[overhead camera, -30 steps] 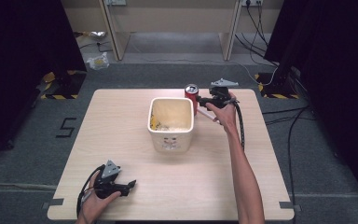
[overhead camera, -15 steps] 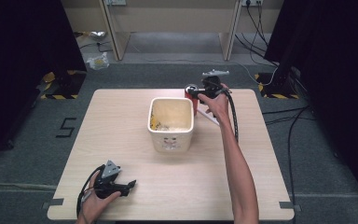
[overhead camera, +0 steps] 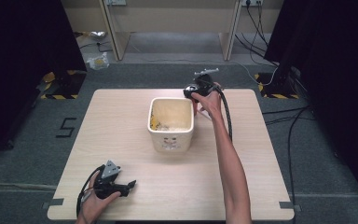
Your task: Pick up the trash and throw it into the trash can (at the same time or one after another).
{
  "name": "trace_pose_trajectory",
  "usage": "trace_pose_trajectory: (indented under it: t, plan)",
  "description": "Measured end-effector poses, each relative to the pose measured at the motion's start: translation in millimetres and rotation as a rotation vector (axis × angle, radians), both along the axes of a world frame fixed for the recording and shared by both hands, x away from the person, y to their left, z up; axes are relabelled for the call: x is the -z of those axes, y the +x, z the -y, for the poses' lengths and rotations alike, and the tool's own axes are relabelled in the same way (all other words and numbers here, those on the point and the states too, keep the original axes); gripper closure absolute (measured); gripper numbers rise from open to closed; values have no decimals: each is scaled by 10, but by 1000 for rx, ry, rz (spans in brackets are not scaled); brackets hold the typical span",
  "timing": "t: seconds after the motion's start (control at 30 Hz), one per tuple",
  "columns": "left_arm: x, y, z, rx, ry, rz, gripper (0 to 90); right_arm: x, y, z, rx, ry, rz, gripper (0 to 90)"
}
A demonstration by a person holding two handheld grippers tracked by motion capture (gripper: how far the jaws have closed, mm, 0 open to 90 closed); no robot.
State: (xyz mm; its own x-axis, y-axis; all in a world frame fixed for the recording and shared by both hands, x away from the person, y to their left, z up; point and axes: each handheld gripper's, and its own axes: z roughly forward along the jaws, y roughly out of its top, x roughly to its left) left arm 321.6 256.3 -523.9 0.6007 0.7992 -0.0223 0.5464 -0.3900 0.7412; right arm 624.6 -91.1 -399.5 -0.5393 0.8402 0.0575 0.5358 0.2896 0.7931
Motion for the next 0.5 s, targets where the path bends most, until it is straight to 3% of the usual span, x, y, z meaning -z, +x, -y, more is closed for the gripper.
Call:
trace_pose_trajectory:
  t: [0.37, 0.5]
  plan:
    - [0, 0, 1, -1, -2, -1, 120, 50, 24, -6, -14, -20, -2, 271]
    - [-2, -3, -2, 0, 0, -2, 121, 56, 19, -2, -37, -24, 9, 334]
